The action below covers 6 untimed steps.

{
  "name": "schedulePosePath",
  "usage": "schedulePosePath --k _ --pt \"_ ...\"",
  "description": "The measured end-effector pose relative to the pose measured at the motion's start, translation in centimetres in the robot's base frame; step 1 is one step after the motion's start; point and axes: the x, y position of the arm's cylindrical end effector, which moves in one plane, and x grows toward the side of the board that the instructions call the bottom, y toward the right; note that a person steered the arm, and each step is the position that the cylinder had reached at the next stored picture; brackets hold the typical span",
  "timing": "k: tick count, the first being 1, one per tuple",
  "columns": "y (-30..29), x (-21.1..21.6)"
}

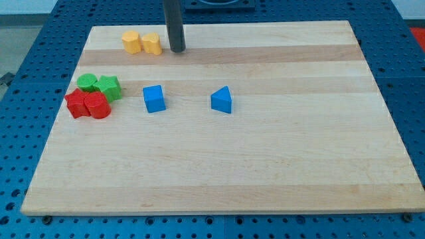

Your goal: Push both the yellow blocks to the top left corner of the board

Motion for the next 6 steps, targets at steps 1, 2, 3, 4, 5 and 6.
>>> schedulePosePath --k 1,2,3,4,5,6 --pt "-1.8 -0.2" --pt "-3.6 -0.2" --pt "-4.9 -0.3" --pt "-6.1 -1.9" --pt "-7.8 -4.0" --pt "-8.5 -4.2"
